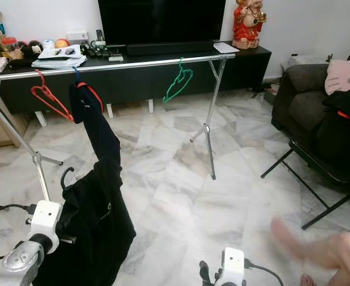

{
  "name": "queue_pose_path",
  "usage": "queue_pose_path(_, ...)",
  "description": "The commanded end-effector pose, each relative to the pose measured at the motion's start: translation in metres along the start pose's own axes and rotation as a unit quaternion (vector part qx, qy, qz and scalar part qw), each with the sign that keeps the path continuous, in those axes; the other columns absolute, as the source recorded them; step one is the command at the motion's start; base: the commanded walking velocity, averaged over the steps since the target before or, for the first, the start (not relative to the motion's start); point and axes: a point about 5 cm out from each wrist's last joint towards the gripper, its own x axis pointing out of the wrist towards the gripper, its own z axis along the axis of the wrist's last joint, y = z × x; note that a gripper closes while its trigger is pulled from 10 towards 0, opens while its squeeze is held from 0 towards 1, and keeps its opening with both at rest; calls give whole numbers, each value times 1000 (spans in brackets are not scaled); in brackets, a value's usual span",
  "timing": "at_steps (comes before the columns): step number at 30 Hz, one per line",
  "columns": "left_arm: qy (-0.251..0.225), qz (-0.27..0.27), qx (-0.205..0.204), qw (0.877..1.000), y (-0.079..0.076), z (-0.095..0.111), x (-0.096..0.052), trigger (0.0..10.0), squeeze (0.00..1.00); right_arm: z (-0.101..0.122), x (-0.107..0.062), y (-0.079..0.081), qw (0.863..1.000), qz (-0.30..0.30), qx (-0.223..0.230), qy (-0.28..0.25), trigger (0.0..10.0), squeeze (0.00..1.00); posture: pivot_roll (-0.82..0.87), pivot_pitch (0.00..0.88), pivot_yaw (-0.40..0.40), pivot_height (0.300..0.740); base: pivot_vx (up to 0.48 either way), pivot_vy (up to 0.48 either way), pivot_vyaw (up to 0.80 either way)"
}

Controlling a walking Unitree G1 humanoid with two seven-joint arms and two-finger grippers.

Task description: Hang hanger

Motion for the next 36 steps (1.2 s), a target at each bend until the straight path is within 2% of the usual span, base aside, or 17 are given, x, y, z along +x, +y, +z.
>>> queue_pose_path(1,-10,32,-3,999,13,4,-3,10000,0,-8,-2,-3,1000,-5,-4,17,10000,0,35,0,14,740,0,0,0)
queue_pose_path(6,-4,40,10,999,14,-6,-14,10000,0,-18,-5,-8,999,-9,-12,32,10000,0,35,0,10,740,0,0,0)
queue_pose_path(8,-3,39,20,999,13,-13,-25,10000,0,-25,-8,-15,999,-23,-1,39,10000,0,43,0,-5,740,0,0,0)
queue_pose_path(9,-3,39,20,999,13,-13,-25,10000,0,-25,-8,-15,999,-23,-1,39,10000,0,43,0,-5,740,0,0,0)
queue_pose_path(14,-13,49,30,998,19,-21,-52,10000,0,-37,-15,-34,997,-61,12,51,10000,0,86,0,-34,740,0,0,0)
queue_pose_path(18,-15,62,32,997,22,-22,-62,10000,0,-41,-17,-36,996,-71,16,57,10000,0,93,0,-35,740,0,0,0)
queue_pose_path(23,-25,83,21,996,26,-12,-63,10000,0,-56,-21,-29,996,-65,8,60,10000,0,77,0,-16,740,0,0,0)
queue_pose_path(26,-23,80,16,996,22,-12,-58,10000,0,-60,-22,-27,996,-61,11,61,10000,0,80,0,-2,740,0,0,0)
queue_pose_path(32,-23,78,2,997,13,-10,-50,10000,0,-68,-26,-31,995,-72,18,69,10000,0,88,0,2,740,0,0,0)
queue_pose_path(33,-21,77,-6,997,8,-10,-50,10000,0,-72,-28,-33,994,-76,22,72,10000,0,73,0,1,740,0,0,0)
queue_pose_path(36,-20,70,-8,997,2,-11,-50,10000,0,-69,-28,-39,994,-77,19,69,10000,0,63,0,2,740,245,0,0)
